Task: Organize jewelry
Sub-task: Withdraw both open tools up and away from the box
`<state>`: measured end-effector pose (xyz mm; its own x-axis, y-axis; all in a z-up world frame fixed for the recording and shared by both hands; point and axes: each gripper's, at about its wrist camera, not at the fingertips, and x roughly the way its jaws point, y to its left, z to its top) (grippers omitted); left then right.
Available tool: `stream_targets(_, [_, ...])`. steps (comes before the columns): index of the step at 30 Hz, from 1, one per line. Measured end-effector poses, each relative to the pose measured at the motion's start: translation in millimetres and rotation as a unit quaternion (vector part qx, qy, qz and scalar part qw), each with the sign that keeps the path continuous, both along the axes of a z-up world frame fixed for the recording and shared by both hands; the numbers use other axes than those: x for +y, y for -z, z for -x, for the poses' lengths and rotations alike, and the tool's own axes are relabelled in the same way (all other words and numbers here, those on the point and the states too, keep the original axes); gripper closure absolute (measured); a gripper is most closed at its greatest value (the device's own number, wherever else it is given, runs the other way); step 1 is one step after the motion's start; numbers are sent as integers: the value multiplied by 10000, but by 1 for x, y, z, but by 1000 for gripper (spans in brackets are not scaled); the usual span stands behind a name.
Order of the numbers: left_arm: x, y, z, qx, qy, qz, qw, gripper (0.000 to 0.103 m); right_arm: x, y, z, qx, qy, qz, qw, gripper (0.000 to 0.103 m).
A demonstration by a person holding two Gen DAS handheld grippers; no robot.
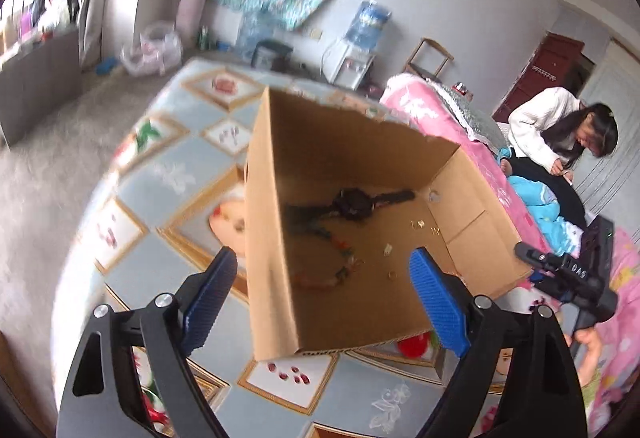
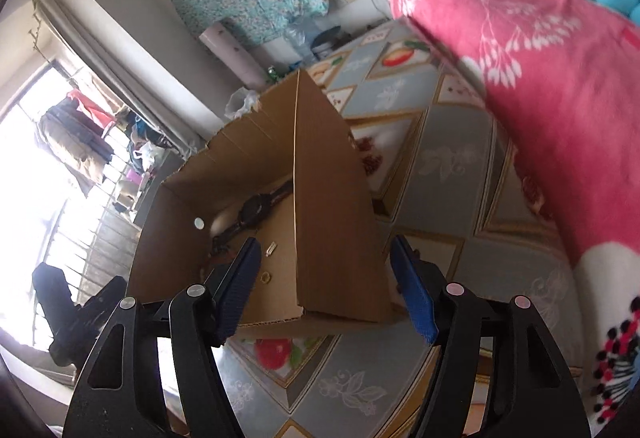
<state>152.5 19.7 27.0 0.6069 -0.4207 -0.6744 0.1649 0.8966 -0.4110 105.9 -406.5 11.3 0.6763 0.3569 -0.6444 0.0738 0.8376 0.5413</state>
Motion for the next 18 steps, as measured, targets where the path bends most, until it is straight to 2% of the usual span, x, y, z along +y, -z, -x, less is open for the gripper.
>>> stream_targets(3, [0,10,-2,302,122,446,9985,17,8,9,-8,182,-359,-247,9989,39])
stream_targets(4, [-2,11,-1,350,170,543,9978,17,11,10,-10,207,-460,-325,9982,36])
stream_targets(7, [-7,10,5,315,126,417,9986,17,20,7,-14,231,-571,-27,9981,35])
stream_targets(18, [-14,5,37,280,154,178,9993,17,25,8,-16,234,-896,277,9953,33])
